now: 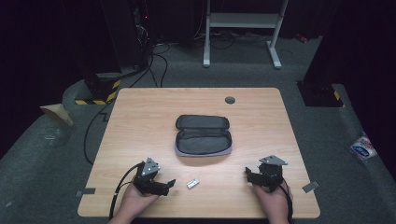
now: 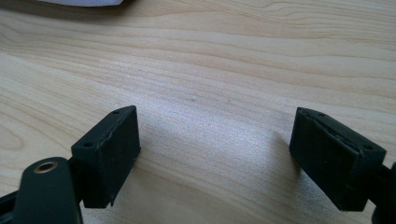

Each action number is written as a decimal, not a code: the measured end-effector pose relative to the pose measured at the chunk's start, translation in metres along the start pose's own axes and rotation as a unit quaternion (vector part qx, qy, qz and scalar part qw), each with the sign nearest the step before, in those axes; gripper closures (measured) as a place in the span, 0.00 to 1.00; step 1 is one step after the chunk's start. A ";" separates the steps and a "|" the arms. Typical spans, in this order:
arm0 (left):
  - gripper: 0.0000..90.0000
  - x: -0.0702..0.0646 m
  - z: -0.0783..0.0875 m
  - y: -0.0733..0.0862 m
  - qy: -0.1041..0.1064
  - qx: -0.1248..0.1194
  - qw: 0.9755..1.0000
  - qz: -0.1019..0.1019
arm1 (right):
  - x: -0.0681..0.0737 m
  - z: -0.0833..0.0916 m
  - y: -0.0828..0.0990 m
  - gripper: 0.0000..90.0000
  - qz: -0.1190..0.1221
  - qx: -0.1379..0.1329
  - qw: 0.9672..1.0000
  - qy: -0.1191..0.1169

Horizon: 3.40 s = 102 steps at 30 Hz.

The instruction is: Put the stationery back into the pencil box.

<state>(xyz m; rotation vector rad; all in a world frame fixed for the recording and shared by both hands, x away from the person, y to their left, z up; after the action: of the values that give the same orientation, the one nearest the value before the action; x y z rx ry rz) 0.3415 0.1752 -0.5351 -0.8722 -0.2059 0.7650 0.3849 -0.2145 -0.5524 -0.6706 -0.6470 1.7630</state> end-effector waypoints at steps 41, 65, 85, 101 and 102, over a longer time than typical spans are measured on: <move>0.33 -0.054 -0.048 -0.008 0.054 0.018 0.996 -0.068 | 0.000 0.000 0.000 0.18 0.001 0.001 1.000 0.000; 0.81 -0.059 -0.046 -0.007 0.070 0.003 0.994 -0.089 | 0.000 0.000 0.000 0.18 0.001 0.000 1.000 0.001; 0.81 -0.052 -0.041 -0.006 0.083 -0.015 0.995 -0.052 | 0.000 0.000 0.000 0.18 0.001 0.001 1.000 0.000; 0.82 -0.051 -0.029 -0.004 0.081 -0.036 0.995 -0.052 | 0.000 0.001 0.001 0.18 -0.001 0.001 1.000 0.000; 0.82 -0.051 -0.026 -0.004 0.080 -0.039 0.995 -0.054 | 0.000 0.001 0.001 0.18 0.000 0.001 1.000 0.000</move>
<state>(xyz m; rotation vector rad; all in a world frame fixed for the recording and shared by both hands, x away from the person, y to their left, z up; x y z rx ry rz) 0.3190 0.1232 -0.5419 -0.9849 -0.1401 0.5872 0.3833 -0.2145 -0.5523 -0.6692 -0.6446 1.7622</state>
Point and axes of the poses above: each handheld gripper's, and its own axes: z roughly backward along the jaws, y roughly out of its underside, x roughly to its left, the point moved 4 cm from there along -z, roughly forward along the jaws, and after that the axes turned 9 degrees about y, right-handed, at the moved point
